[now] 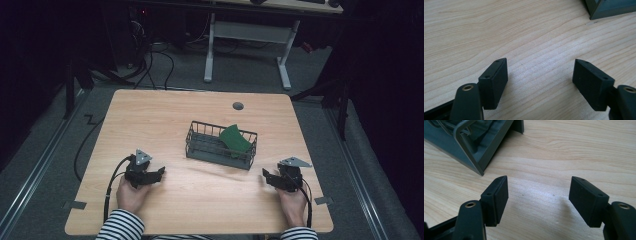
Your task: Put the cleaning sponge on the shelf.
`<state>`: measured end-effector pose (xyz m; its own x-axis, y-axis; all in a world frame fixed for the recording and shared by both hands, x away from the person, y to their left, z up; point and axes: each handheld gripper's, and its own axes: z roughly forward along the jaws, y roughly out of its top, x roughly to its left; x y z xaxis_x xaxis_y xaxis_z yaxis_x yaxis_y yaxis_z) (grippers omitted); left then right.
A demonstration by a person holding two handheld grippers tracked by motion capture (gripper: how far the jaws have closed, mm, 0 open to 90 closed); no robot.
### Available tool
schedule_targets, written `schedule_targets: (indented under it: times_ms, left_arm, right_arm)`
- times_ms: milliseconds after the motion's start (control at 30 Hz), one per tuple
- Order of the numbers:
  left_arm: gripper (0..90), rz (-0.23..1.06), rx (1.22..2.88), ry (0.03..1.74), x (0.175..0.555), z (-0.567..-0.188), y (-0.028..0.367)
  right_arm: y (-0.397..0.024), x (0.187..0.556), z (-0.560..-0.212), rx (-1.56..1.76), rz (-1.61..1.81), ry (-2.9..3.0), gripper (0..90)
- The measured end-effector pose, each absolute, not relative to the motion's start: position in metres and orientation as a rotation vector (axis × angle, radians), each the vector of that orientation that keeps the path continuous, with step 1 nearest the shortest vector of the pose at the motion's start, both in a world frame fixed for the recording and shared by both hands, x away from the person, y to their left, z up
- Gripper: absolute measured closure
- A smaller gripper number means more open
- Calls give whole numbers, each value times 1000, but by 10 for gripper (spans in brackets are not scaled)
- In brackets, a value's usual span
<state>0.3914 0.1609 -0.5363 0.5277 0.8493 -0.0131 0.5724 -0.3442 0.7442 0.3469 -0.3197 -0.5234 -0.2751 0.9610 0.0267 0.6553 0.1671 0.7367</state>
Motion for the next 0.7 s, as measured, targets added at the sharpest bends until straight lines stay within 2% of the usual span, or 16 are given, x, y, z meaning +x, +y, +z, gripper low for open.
schedule_targets:
  times_ms: [700]
  left_arm:
    - [290,499,2054,1152,391,-536,161]
  right_arm:
    - [-310,348,-531,1512,835,2008,271]
